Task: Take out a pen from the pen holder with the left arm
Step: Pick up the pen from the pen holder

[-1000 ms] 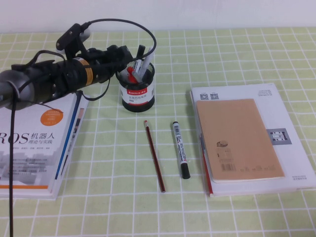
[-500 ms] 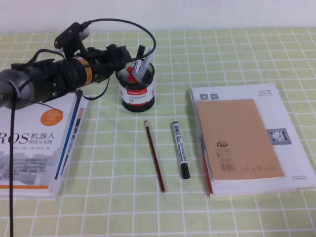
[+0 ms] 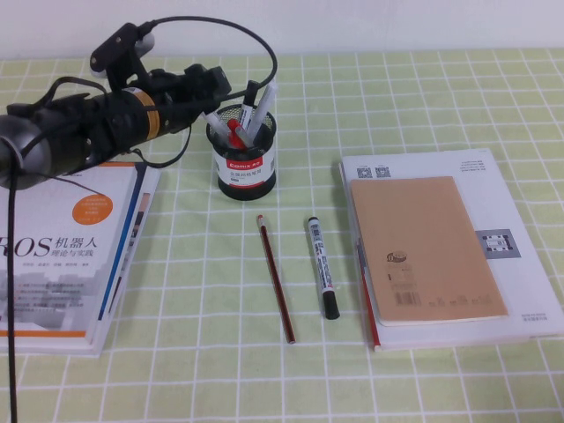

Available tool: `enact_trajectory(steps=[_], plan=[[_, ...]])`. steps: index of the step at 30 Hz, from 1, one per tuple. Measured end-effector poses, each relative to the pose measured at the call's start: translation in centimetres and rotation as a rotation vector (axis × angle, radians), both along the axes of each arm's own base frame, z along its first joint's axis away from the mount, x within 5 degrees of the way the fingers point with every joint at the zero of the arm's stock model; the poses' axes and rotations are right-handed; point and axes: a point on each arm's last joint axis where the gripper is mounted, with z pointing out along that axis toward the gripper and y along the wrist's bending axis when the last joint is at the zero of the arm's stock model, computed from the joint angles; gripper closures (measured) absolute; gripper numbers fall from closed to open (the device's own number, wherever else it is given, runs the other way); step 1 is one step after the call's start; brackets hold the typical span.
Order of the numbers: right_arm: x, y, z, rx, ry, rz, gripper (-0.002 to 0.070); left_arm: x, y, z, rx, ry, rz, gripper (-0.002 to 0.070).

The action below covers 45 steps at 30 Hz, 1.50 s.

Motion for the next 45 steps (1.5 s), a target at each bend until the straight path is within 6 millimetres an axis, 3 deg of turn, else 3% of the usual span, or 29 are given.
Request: enact_trajectory(steps=[10,14,23,38,45], plan=[[0.0,0.0,0.0,0.000,0.000,0.000,0.0689,-0.3,-0.1,-0.4,0.016,0.040,-0.026,0.0435],[0.0,0.0,0.0,0.000,0.000,0.000,0.0689,-0.3,-0.2,-0.4,0.021,0.044,-0.035,0.0573],[0.0,0.0,0.0,-0.002,0.000,0.001,0.0689,-0.5,-0.2,0.2,0.032,0.023,-0.053,0.0573],[0.0,0.0,0.0,-0.002,0.000,0.001,0.0689,-2.5,0.5,6.9,0.128,-0.169,-0.077,0.0574],[0.0,0.0,0.0,-0.002,0.000,0.001,0.0689,-5.6,0.7,11.7,0.161,-0.250,-0.166,0.0574]])
